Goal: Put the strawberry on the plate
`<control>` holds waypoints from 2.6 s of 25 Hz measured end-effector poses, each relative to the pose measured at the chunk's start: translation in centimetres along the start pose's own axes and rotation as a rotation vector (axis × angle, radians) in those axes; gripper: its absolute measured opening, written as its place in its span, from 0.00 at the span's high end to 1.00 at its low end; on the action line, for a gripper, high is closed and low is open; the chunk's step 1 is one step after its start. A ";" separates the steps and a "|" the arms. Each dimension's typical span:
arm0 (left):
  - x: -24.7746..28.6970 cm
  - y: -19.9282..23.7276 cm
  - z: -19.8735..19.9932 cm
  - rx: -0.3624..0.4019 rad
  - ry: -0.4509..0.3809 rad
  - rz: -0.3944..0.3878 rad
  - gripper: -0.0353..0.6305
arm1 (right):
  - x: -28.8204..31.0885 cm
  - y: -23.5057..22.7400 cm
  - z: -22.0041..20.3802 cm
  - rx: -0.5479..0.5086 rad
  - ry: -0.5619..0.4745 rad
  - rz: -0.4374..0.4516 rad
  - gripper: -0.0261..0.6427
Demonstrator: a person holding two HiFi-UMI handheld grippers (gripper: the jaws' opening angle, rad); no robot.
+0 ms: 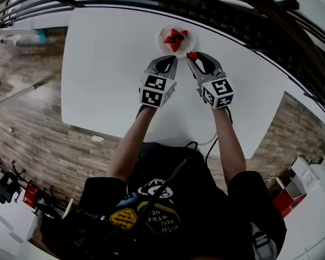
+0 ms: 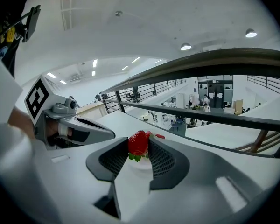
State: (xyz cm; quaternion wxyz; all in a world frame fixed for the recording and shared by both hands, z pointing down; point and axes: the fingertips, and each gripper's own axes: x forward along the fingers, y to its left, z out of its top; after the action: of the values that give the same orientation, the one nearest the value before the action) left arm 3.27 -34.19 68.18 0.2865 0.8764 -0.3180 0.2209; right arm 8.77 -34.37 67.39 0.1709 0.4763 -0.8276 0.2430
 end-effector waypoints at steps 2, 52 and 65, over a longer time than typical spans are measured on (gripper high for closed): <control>0.3 0.3 -0.3 -0.009 0.006 0.005 0.95 | 0.4 -0.2 -0.3 -0.001 0.007 0.000 0.75; 4.2 6.0 -2.0 -0.078 0.039 0.064 0.95 | 7.2 -3.7 -3.5 -0.074 0.093 -0.010 0.75; 4.4 5.9 -2.3 -0.085 0.038 0.061 0.95 | 7.7 -3.4 -4.7 -0.267 0.186 -0.047 0.75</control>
State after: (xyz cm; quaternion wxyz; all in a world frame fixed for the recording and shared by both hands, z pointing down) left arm 1.88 -38.31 74.54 0.3227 0.8489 -0.3482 0.2324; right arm 8.20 -38.61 76.03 0.3142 0.4442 -0.8217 0.1696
